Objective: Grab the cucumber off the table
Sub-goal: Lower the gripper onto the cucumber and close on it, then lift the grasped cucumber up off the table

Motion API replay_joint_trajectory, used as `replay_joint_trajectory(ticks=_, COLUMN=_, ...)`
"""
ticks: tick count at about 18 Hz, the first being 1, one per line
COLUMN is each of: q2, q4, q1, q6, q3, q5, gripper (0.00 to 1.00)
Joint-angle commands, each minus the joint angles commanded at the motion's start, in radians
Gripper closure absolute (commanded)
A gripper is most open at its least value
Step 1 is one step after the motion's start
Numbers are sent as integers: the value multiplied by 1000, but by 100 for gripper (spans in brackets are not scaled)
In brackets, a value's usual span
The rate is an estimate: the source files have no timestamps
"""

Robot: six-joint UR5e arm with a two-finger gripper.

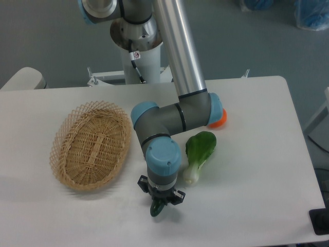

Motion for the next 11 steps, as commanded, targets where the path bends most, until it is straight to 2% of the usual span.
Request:
replay_joint_trajectory(ticks=6, q2=31, q4=-6, q1=52, q6=44, q3=17, q5=-15, gripper=76)
replay_joint_trajectory(ticks=11, q2=55, q4=-58, q1=106, q6=184, q3=22, q5=-12, gripper=76)
